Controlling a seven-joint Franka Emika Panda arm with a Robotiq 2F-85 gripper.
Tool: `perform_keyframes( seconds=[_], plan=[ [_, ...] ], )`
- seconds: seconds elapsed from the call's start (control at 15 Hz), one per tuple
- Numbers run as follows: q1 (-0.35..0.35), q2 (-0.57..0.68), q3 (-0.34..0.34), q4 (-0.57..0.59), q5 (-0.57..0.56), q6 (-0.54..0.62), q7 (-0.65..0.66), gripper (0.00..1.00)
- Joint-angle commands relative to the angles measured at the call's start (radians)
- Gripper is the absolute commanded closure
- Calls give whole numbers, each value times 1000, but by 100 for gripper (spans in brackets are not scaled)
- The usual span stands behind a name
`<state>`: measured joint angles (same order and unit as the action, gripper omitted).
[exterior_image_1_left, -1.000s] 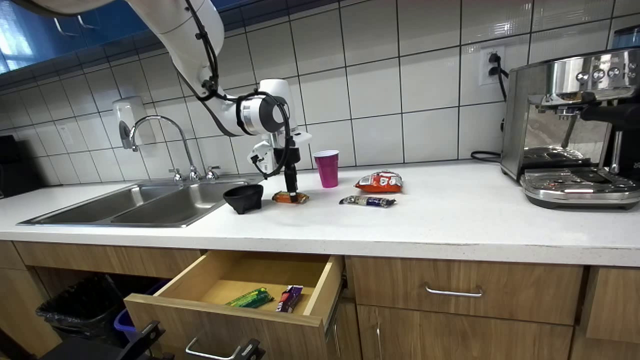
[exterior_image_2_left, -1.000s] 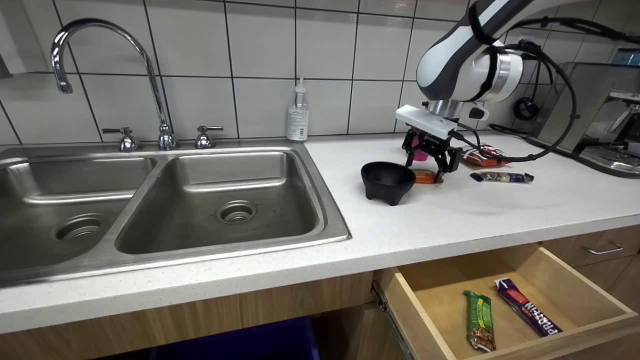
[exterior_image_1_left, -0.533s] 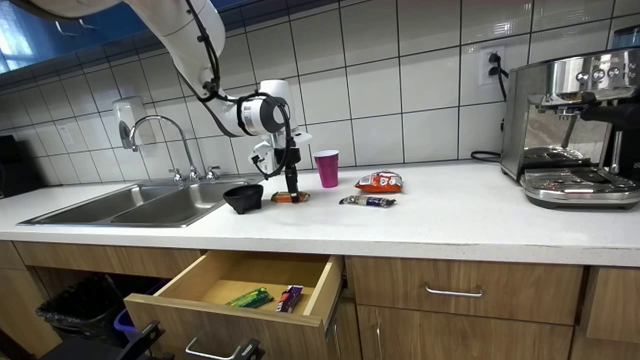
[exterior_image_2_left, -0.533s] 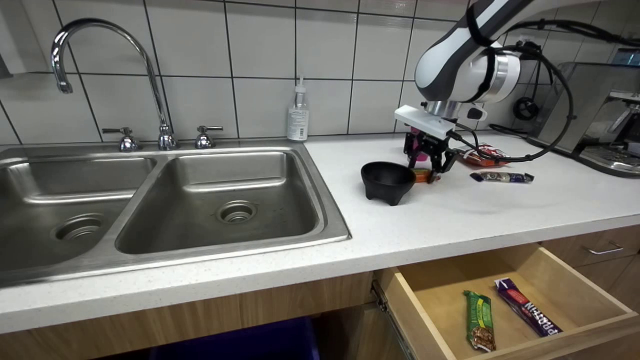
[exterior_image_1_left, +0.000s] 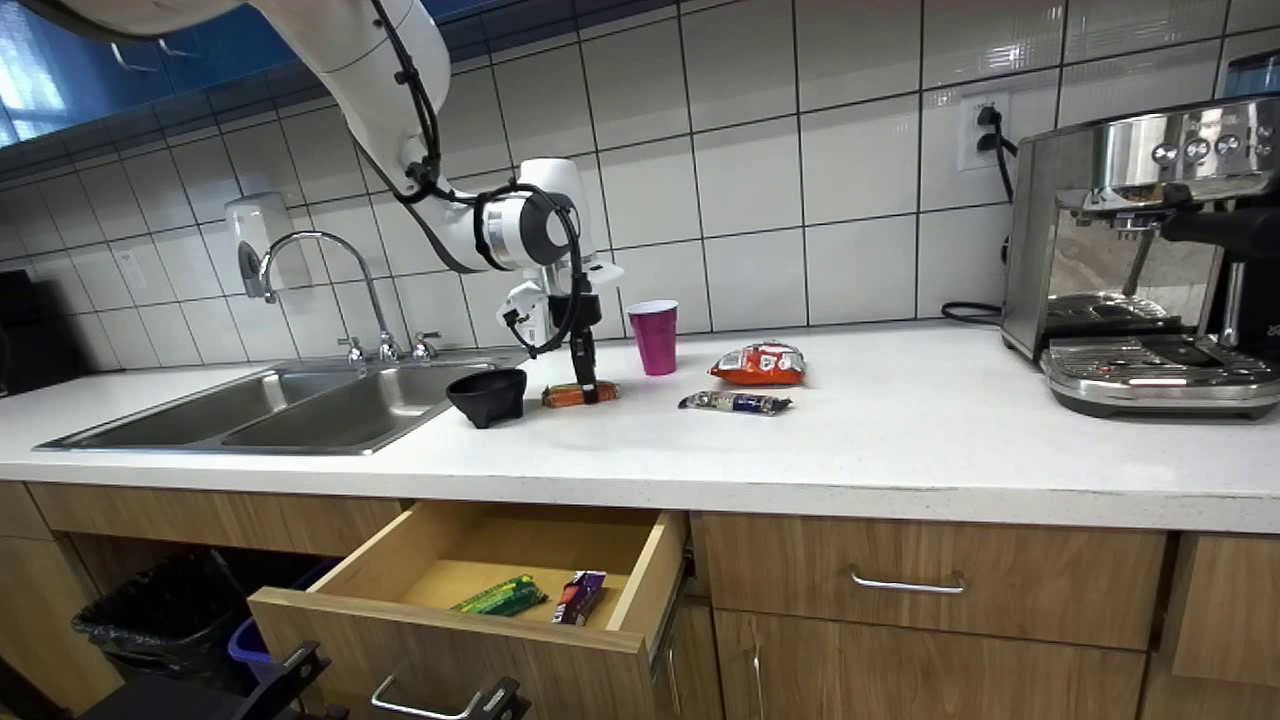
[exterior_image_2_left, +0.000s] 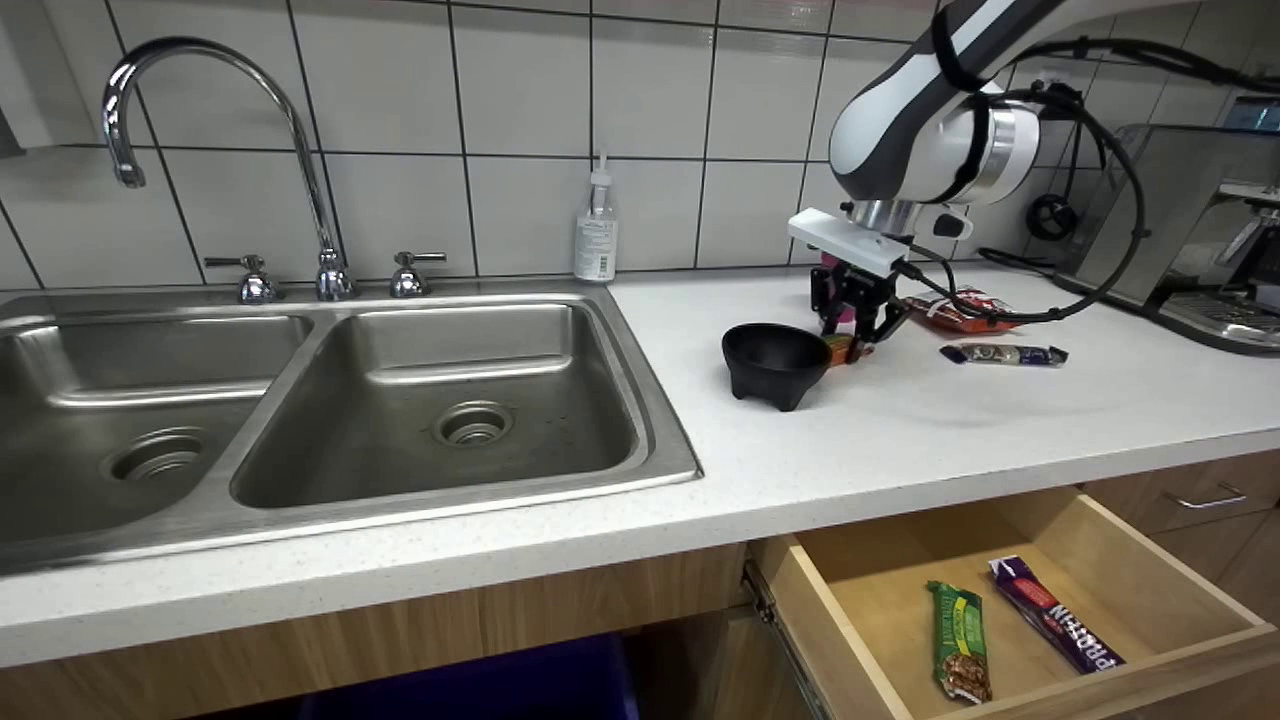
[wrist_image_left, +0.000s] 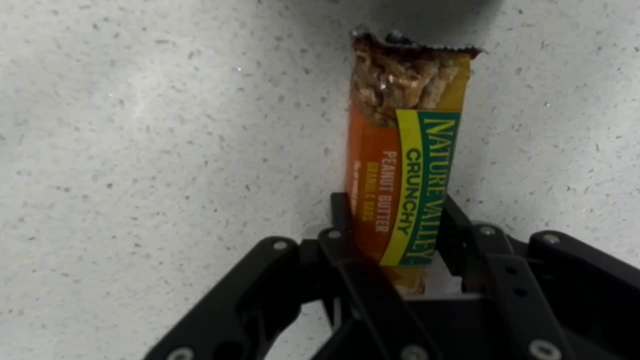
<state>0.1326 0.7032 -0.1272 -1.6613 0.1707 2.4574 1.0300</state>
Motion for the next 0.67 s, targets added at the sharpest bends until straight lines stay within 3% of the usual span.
perform_keyframes(
  seconds=[0.0, 0.6],
  plan=[
    [-13, -23, 19, -10, 6, -5, 7, 82],
    [-10, -115, 31, -148, 8, 75, -15, 82]
  ],
)
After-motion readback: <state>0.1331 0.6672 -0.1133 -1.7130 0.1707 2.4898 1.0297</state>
